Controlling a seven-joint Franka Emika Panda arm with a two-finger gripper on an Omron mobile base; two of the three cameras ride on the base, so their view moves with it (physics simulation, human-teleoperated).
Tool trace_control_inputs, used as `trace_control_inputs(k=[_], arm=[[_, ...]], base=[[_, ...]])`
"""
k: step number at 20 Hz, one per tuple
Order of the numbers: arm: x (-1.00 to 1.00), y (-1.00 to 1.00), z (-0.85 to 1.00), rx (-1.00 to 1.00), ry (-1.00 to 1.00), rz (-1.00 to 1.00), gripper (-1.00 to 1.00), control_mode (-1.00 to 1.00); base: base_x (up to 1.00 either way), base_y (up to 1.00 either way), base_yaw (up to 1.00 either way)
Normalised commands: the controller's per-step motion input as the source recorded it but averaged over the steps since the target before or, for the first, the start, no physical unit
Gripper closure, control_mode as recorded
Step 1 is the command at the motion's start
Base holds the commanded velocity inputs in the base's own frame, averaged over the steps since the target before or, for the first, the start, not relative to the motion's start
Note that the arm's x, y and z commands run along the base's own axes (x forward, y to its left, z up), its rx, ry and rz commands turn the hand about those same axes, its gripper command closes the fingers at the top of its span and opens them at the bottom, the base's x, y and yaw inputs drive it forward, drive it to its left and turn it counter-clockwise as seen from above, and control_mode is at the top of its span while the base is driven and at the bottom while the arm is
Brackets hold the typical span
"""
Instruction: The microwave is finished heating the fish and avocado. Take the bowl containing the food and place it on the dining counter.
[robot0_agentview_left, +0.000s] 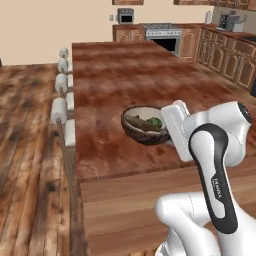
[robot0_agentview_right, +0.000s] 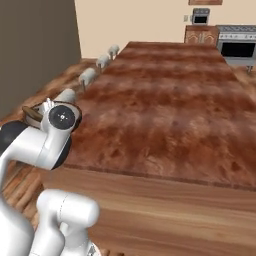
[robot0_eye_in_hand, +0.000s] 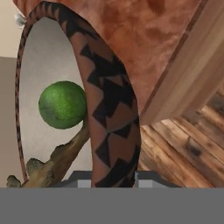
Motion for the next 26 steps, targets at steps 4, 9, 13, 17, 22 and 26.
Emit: trace_control_inputs(k=[4,9,13,17,22,26], arm=[[0.0,0.0,0.0,0.0,0.0,0.0,1.0,1.0],[0.0,0.0,0.0,0.0,0.0,0.0,1.0,1.0],[0.2,0.0,0.0,0.0,0.01,0.0,1.0,-1.0],[1.0,-0.24,-0.1,0.0,0.16,0.02,1.0,-1.0],[1.0,-0.41,-0.3,0.0,0.21,0.19,1.0,-1.0],[0.85,-0.07,-0.28,0.0,0.08,0.19,1.0,-1.0]], base=[[0.51,0.72,-0.25],[0.66,0.19,-0.08],[0.47,0.01,-0.01],[0.0,0.0,0.0],[0.0,0.0,0.0],[0.0,0.0,0.0]])
